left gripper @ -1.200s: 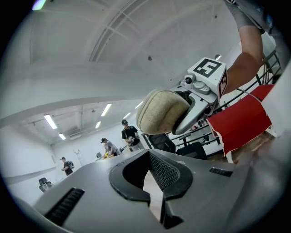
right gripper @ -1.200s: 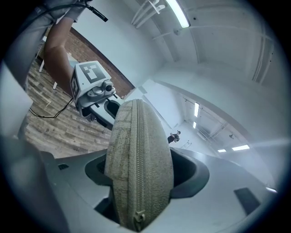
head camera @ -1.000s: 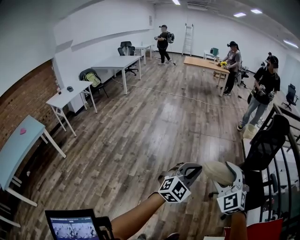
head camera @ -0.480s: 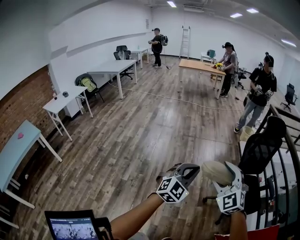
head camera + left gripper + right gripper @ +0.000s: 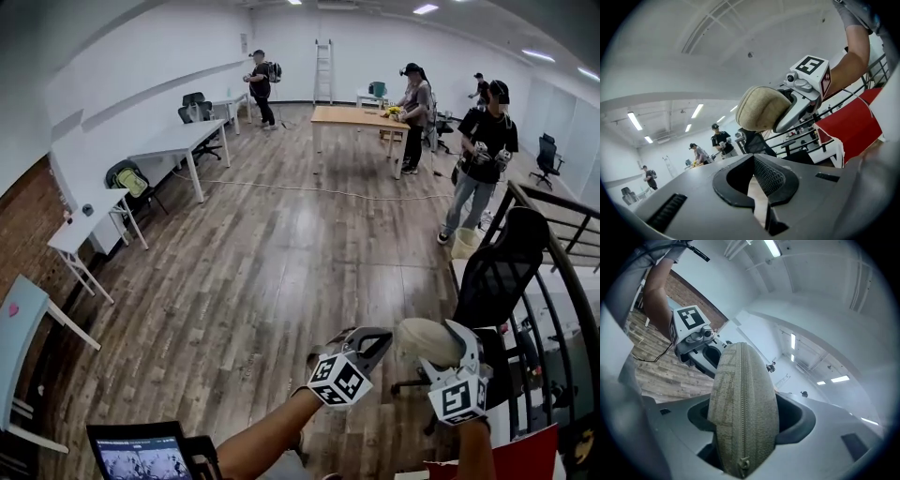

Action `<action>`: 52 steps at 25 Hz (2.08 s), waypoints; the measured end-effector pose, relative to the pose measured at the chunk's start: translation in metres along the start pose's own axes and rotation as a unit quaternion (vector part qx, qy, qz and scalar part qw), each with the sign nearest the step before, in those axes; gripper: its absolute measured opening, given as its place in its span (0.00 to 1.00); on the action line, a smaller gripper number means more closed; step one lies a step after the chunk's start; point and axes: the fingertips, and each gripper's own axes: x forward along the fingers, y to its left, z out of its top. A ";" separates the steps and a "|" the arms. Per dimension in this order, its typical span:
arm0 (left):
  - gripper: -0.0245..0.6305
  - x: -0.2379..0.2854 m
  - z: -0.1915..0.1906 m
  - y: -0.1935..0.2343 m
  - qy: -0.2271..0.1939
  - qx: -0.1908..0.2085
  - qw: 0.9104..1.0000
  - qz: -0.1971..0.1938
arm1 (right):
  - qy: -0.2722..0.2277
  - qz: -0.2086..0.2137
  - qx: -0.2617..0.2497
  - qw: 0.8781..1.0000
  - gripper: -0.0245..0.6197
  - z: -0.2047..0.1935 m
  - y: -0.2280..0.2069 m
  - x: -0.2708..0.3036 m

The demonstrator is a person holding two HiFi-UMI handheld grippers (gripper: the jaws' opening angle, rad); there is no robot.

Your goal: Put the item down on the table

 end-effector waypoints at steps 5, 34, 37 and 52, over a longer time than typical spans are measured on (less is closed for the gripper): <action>0.04 0.027 -0.005 0.026 -0.023 -0.002 0.999 -0.036 | 0.031 -0.023 0.003 0.999 0.51 0.000 -0.029 0.023; 0.04 0.095 -0.057 0.121 -0.062 0.006 0.991 -0.117 | 0.105 -0.069 0.031 0.992 0.51 -0.024 -0.070 0.132; 0.04 0.110 -0.061 0.126 -0.054 0.009 0.991 -0.121 | 0.101 -0.070 0.045 0.991 0.51 -0.038 -0.083 0.144; 0.04 0.197 -0.072 0.102 -0.026 -0.009 0.992 -0.122 | 0.093 -0.040 0.071 0.992 0.51 -0.130 -0.112 0.157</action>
